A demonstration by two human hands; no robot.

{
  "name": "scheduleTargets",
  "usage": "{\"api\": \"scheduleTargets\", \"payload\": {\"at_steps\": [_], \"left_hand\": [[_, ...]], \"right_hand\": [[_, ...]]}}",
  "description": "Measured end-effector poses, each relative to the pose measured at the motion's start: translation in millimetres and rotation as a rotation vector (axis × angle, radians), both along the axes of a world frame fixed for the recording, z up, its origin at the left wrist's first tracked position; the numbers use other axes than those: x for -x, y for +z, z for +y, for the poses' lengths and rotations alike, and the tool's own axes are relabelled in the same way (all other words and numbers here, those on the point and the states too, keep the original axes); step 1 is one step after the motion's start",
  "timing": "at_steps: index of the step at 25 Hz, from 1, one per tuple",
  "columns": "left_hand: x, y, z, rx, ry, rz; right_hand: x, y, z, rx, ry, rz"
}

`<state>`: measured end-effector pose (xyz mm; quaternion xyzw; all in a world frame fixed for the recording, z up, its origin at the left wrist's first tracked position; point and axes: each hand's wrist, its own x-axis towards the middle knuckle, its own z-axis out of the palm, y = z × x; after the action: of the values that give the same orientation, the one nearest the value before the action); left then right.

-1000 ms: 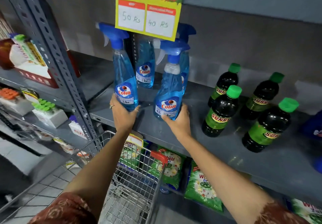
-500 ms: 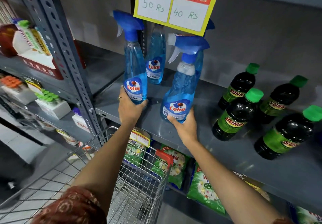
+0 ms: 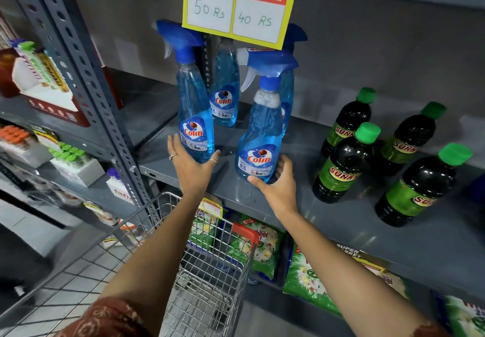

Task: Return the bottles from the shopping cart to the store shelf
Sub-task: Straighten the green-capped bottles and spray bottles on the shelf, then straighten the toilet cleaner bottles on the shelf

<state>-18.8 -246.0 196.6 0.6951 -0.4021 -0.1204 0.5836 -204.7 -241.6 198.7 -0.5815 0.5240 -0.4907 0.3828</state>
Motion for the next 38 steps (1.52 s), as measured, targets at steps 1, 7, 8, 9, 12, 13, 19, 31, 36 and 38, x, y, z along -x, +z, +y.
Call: {"api": "scheduleTargets", "payload": {"at_steps": [1,7,8,9,12,13,19,31,36,38], "left_hand": [[8.4,-0.1,6.4,0.029,0.021,-0.017],[86.4,8.4,37.9,0.13,0.008,-0.095],[101.8,11.9,41.9,0.155,-0.017,-0.092],[117.2,15.5,45.4,0.183,-0.038,-0.088],[167.2,32.3,53.1,0.249,-0.101,-0.021],[183.3,38.1,54.6,0.263,-0.129,-0.009],[276.7,56.7,62.9,0.336,-0.28,-0.066],[449.9,46.1,81.9,0.16,-0.613,-0.045],[506.9,33.1,87.4,0.063,-0.712,-0.039],[525.8,28.8,87.7,0.056,-0.724,-0.039]], "right_hand": [[4.0,-0.6,5.4,0.039,0.005,-0.007],[47.0,10.0,35.3,0.285,-0.133,0.05],[58.4,13.6,39.5,0.316,-0.165,0.048],[70.7,16.5,43.7,0.347,-0.199,0.052],[118.8,25.5,56.3,0.432,-0.288,0.071],[136.7,28.7,60.0,0.451,-0.312,0.073],[242.5,43.9,79.5,0.486,-0.468,0.088],[427.9,45.3,122.1,0.492,-0.781,0.206],[478.6,34.1,125.1,0.442,-0.875,0.204],[496.0,28.4,124.0,0.386,-0.918,0.175]]}}
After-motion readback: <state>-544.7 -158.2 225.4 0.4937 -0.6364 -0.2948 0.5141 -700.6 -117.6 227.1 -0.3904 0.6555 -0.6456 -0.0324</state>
